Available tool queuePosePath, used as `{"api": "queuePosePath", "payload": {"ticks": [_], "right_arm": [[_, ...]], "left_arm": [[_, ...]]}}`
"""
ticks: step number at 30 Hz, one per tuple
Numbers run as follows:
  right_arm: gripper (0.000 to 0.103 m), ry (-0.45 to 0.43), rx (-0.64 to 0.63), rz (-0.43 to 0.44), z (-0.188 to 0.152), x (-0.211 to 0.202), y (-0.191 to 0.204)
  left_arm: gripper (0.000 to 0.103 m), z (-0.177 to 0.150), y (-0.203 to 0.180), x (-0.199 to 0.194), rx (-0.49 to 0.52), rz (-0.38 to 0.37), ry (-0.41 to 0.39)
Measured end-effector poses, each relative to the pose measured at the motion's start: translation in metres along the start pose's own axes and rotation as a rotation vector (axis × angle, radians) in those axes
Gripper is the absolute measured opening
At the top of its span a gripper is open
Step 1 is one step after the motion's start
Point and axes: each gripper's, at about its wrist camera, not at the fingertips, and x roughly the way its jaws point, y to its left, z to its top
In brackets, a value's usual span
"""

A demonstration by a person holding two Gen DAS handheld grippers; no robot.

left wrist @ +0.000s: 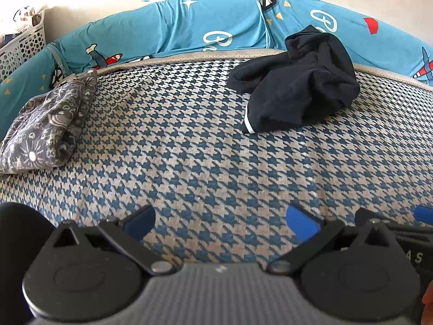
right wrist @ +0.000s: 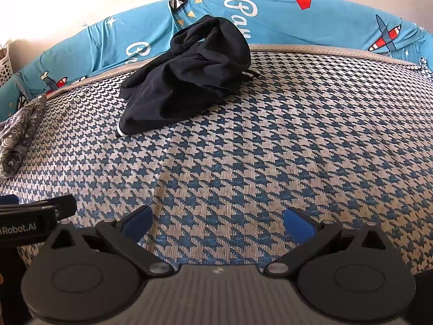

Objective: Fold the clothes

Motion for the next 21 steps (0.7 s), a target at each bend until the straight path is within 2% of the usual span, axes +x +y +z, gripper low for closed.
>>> {"api": "queuePosePath", "payload": {"ticks": [21], "right_arm": [[0.103, 0.007, 0.001, -0.002, 0.0009, 0.001, -0.0005]], "left_arm": [[0.103, -0.0007, 0.0006, 0.0006, -0.001, 0.0, -0.001]]}}
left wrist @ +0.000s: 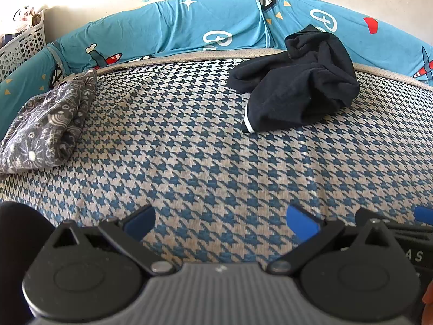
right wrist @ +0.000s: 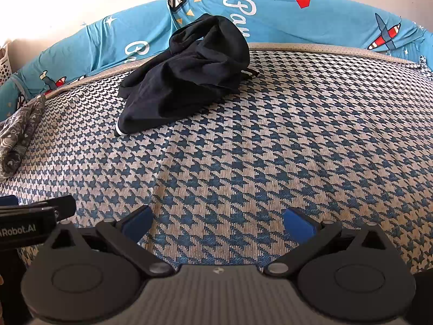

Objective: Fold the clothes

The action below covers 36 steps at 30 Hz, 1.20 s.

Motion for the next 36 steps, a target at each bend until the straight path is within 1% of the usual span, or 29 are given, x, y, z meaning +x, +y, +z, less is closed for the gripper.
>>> {"api": "queuePosePath", "payload": {"ticks": [19, 36], "right_arm": [[0.103, 0.021, 0.002, -0.022, 0.0, 0.002, 0.0], [0.103, 0.059, -0.005, -0.044, 0.002, 0.014, 0.003]], "left_arm": [[0.103, -0.002, -0.002, 0.008, 0.001, 0.005, 0.009], [0.103, -0.004, 0.001, 0.029, -0.01, -0.009, 0.037]]}}
